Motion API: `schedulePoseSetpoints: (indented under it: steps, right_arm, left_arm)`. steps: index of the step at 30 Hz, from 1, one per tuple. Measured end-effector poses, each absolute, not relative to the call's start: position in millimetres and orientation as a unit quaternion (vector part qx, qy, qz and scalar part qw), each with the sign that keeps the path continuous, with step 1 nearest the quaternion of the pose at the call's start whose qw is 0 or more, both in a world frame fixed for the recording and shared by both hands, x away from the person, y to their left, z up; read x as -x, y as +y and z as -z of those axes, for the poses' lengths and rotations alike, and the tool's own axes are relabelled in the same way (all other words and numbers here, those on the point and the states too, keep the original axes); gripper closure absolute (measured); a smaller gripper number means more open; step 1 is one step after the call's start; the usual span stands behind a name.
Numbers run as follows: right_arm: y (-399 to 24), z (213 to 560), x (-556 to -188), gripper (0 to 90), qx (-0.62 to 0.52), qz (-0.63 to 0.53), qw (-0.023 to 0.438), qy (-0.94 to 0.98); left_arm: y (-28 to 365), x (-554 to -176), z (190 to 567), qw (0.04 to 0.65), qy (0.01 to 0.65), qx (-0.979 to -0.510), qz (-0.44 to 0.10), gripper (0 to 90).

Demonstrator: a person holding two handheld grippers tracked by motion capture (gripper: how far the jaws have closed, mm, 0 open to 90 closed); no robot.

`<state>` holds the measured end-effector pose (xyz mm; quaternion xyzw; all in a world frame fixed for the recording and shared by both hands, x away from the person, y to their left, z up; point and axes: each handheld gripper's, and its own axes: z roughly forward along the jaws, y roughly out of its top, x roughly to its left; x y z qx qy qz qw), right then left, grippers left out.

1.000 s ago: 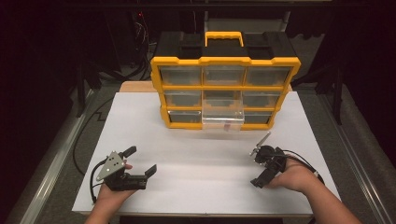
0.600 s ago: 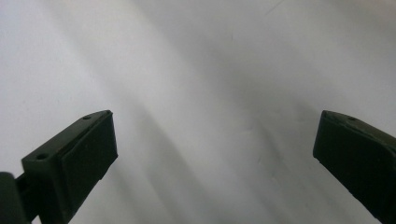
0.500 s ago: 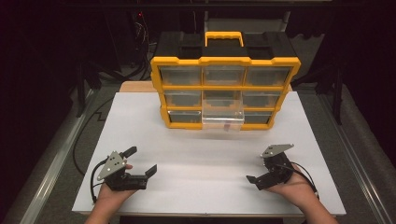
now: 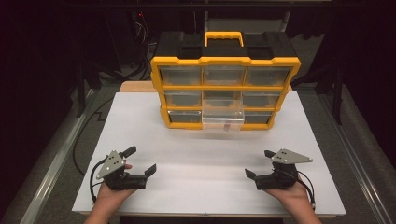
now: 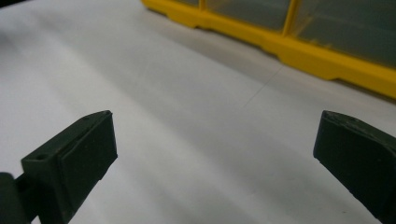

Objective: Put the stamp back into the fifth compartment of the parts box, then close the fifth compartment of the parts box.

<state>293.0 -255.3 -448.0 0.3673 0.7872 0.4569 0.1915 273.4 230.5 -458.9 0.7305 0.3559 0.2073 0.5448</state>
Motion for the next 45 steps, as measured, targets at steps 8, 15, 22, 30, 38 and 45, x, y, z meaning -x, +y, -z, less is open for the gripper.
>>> schedulePoseSetpoints:
  steps: [8, 15, 22, 30, 38, 45]
  right_arm:
    - [-275.1, 453.0, -286.3, 0.1, -0.391, -0.511, 0.199, 0.739]
    - [-277.6, 454.3, -290.7, 0.1, -0.386, -0.511, 0.205, 0.740]
    - [-276.2, 452.7, -286.9, 0.1, -0.376, -0.507, 0.225, 0.742]
    - [-271.3, 453.4, -286.3, 0.1, -0.367, -0.495, 0.230, 0.753]
    - [-267.1, 453.3, -285.7, 1.2, -0.370, -0.494, 0.234, 0.751]
    - [-267.5, 451.6, -281.6, 6.7, -0.370, -0.495, 0.239, 0.749]
  left_arm:
    - [229.2, -276.0, 459.4, 0.537, 0.363, -0.733, -0.207, 0.4]
    - [226.0, -274.8, 460.2, 0.534, 0.365, -0.734, -0.206, 0.4]
    - [224.1, -274.4, 460.2, 0.530, 0.361, -0.738, -0.209, 0.4]
    - [222.4, -275.4, 461.6, 0.525, 0.359, -0.742, -0.211, 0.4]
    - [223.7, -275.6, 460.9, 0.534, 0.363, -0.734, -0.210, 0.4]
    - [225.1, -273.5, 458.4, 0.540, 0.366, -0.728, -0.212, 0.4]
